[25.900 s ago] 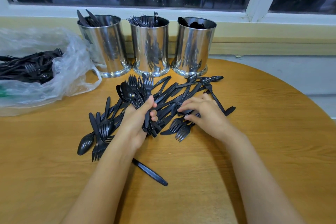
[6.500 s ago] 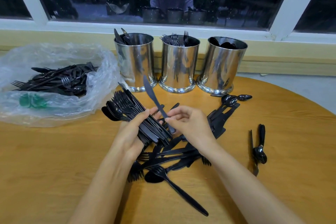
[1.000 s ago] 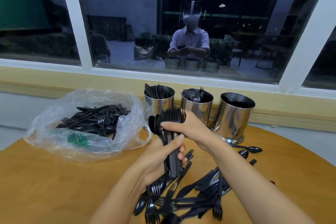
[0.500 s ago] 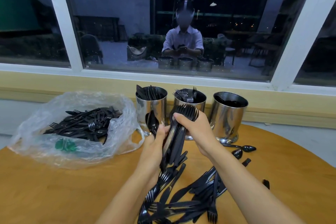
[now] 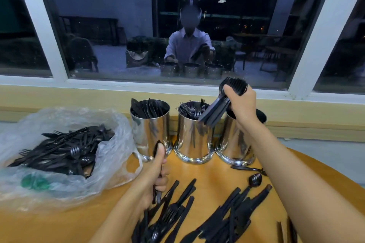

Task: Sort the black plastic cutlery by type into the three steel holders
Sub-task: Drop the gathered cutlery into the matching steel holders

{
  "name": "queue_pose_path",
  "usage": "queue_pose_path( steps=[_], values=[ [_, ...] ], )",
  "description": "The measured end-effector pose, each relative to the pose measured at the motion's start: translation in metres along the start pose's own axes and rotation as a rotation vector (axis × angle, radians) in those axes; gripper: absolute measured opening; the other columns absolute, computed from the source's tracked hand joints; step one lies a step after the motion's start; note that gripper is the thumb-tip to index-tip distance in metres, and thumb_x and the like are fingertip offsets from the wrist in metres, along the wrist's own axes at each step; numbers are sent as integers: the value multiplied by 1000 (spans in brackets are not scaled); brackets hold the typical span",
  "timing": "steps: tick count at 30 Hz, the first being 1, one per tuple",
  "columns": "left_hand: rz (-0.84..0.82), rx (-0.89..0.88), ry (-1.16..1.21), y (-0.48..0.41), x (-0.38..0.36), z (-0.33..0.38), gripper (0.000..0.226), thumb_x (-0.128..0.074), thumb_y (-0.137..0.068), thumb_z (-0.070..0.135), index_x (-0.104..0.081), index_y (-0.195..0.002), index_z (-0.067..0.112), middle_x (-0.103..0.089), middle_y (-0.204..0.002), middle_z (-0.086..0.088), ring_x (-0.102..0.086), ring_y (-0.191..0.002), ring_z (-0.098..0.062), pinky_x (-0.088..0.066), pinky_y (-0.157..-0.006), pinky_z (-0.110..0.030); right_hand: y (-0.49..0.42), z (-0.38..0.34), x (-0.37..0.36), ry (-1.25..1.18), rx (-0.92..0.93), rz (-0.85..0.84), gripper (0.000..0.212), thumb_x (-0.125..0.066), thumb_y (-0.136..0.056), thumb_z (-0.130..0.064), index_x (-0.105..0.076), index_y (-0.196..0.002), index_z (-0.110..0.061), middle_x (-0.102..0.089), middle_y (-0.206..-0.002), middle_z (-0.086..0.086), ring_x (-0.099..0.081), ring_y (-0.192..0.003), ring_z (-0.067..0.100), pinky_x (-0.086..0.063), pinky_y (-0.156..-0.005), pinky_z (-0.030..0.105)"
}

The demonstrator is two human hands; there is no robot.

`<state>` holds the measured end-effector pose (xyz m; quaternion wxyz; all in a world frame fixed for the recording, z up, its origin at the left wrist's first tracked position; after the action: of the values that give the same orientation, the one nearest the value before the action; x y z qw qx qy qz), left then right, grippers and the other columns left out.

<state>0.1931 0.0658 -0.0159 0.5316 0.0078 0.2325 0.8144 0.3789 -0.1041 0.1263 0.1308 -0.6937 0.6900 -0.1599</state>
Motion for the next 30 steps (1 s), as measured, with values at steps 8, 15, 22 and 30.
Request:
queue_pose_path(
  steps=[8, 15, 22, 30],
  values=[
    [-63, -152, 134, -29, -19, 25, 30, -33, -107, 29, -52, -96, 8, -44, -65, 2, -33, -44, -5, -30, -41, -17, -32, 5, -38, 92, 221, 29, 11, -60, -93, -15, -51, -88, -10, -48, -70, -7, -43, -61, 0, -37, -60, 15],
    [15, -262, 101, -32, -26, 36, 24, -35, -107, 23, -52, -94, 12, -51, -65, 2, -40, -56, -11, -35, -57, -25, -21, 57, -77, 773, 129, -533, 39, -64, -91, -39, -60, -113, -8, -66, -106, 8, -60, -97, 23, -45, -74, 30],
    [4, -284, 91, -17, -35, 40, 23, -35, -107, 22, -51, -94, 11, -49, -62, 2, -40, -56, -12, -36, -59, -27, -20, 20, -60, 910, 135, -586, 81, -76, -79, -43, -42, -143, -7, -51, -137, 11, -44, -128, 29, -34, -108, 39],
    [-135, -334, -23, 22, -62, 31, 26, -36, -107, 26, -56, -103, 9, -45, -61, 5, -36, -50, -9, -34, -51, -22, 85, 1, -18, 243, -72, -820, 21, -60, -94, -30, -67, -111, -21, -67, -93, -14, -59, -73, -8, -46, -65, 8]
  ],
)
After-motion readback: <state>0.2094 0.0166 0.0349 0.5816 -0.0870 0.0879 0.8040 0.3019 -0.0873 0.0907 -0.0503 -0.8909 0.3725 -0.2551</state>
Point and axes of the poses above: each hand's wrist, its own y-axis away from the middle knuckle, its own x-axis out of the back of the hand, z = x × y, the point moved 4 cm from there along -y, towards the middle knuckle
